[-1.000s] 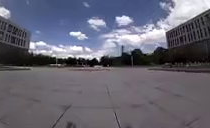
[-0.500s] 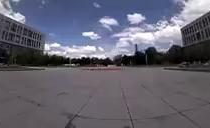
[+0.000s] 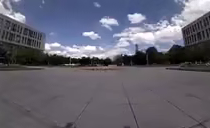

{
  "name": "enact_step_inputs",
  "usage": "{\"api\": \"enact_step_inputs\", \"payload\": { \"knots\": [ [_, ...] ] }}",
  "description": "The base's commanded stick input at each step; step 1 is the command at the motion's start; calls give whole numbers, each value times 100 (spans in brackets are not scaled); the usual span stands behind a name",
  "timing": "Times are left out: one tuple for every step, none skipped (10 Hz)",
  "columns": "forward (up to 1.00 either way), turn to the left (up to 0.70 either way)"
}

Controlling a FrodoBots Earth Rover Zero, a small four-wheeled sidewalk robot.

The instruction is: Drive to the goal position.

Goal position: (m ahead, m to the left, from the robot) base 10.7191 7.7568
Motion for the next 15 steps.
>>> {"api": "enact_step_inputs", "payload": {
  "knots": [
    [70,0],
    [70,0],
    [70,0],
    [70,0],
    [70,0],
    [70,0],
    [70,0],
    [70,0],
    [70,0],
    [70,0],
    [70,0],
    [70,0],
    [70,0],
    [70,0],
    [70,0]
  ]
}}
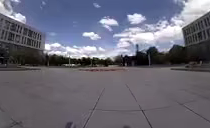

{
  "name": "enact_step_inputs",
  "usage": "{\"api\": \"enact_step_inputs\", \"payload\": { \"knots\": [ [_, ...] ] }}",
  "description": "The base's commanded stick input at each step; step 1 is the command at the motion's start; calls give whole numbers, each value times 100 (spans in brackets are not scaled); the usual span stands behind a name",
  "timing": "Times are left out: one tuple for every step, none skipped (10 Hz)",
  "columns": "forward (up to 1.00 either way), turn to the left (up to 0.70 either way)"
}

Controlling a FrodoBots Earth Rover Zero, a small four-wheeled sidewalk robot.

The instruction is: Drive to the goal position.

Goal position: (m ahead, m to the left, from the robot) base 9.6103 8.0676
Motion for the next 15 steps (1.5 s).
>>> {"api": "enact_step_inputs", "payload": {
  "knots": [
    [70,0],
    [70,0],
    [70,0],
    [70,0],
    [70,0],
    [70,0],
    [70,0],
    [70,0],
    [70,0],
    [70,0],
    [70,0],
    [70,0],
    [70,0],
    [70,0],
    [70,0]
  ]
}}
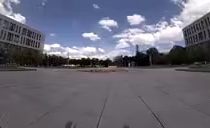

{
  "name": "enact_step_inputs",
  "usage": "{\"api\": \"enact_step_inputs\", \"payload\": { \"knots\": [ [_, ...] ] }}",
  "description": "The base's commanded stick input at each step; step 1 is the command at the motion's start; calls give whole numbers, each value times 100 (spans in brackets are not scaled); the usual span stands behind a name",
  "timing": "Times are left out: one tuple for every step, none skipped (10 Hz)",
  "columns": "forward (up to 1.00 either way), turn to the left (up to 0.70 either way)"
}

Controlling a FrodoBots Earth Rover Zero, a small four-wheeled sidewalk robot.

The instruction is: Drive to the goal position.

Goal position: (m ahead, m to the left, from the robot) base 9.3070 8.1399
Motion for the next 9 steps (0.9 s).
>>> {"api": "enact_step_inputs", "payload": {
  "knots": [
    [70,0],
    [70,0],
    [70,0],
    [70,0],
    [70,0],
    [70,0],
    [70,0],
    [70,0],
    [70,0]
  ]
}}
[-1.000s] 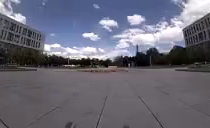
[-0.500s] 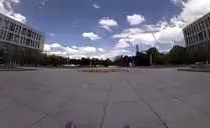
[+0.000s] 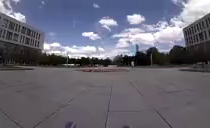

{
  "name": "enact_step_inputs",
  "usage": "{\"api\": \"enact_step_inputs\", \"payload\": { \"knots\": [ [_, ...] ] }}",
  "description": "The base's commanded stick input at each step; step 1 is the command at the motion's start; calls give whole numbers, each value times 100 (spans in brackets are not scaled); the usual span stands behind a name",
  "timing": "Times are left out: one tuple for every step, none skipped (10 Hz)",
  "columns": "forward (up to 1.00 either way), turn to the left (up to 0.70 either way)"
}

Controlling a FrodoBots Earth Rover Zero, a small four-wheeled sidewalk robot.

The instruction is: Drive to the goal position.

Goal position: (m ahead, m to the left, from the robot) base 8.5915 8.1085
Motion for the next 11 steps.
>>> {"api": "enact_step_inputs", "payload": {
  "knots": [
    [70,0],
    [70,0],
    [70,0],
    [70,0],
    [70,0],
    [70,0],
    [70,0],
    [70,0],
    [70,0],
    [70,0],
    [70,0]
  ]
}}
